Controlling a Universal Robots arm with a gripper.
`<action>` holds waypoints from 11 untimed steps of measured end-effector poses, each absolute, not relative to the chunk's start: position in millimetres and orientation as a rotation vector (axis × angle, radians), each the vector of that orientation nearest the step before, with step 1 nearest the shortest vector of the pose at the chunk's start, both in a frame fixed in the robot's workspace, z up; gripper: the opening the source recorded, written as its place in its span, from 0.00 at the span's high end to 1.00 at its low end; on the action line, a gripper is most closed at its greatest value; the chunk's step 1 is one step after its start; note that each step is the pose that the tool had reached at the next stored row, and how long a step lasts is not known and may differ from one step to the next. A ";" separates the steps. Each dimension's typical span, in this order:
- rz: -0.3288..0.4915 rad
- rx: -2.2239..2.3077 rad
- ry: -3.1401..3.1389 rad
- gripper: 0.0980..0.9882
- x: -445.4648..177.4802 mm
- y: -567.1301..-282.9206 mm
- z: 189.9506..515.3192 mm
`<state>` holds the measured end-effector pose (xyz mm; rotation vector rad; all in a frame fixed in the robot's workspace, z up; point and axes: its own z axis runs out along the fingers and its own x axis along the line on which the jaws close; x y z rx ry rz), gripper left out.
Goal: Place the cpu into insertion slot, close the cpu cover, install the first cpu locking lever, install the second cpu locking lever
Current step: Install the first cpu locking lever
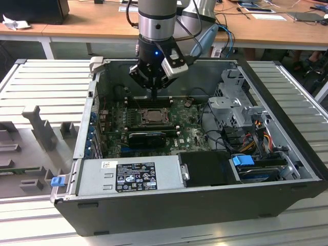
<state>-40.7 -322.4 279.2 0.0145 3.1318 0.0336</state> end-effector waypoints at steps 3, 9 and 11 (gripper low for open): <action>0.034 -0.074 3.132 0.99 -40.7 -322.4 278.9; 0.035 -0.287 3.121 0.99 -40.7 -322.4 278.0; 0.078 -0.286 3.115 0.99 -42.7 -322.5 276.1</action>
